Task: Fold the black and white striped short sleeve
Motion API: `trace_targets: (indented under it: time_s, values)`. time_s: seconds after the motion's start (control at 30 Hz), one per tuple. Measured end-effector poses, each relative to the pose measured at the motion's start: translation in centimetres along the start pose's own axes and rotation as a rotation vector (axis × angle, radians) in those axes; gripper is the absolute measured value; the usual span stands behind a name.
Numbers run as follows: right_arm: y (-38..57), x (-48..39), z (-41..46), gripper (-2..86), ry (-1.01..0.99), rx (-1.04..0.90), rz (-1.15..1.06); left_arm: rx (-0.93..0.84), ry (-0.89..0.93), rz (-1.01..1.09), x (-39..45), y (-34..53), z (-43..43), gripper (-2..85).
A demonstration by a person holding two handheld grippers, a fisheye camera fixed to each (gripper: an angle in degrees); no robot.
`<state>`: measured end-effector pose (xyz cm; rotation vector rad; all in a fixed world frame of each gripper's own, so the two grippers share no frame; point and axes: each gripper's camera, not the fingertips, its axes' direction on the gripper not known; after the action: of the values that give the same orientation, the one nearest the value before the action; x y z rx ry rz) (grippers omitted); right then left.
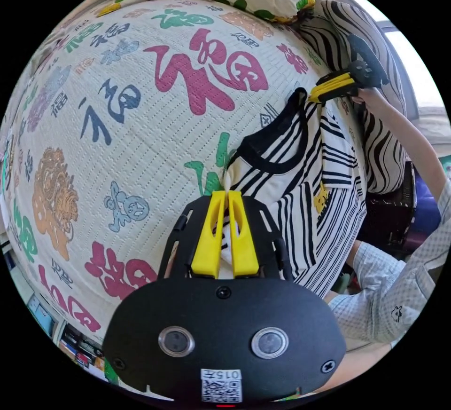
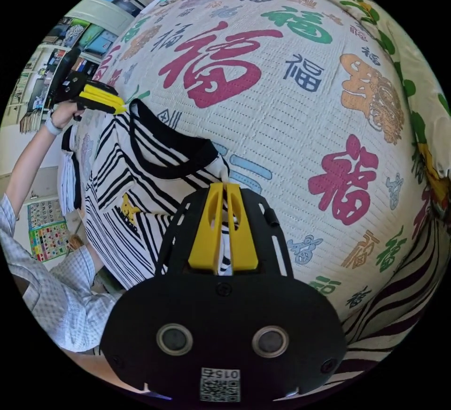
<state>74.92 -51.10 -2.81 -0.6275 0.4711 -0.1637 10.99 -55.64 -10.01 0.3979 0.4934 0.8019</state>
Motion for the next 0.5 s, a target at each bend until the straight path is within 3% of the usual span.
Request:
trace_targets:
  time_s: [0.27,0.37,0.5]
  values:
    - [11.0,-4.3,-1.9,-0.7,-0.055,0.207,-0.178,0.259,-0.057,0.176,13.1,12.5,-6.8,-0.6]
    - [17.2,-7.3,-0.6,-0.8,-0.108,0.231,-0.226,0.271,0.012,0.185,18.7,18.5,-6.4,-0.6]
    - [24.5,-11.8,5.8,-0.8,-0.148,0.125,-0.265,0.196,0.072,0.165,26.1,25.6,-1.8,-0.6]
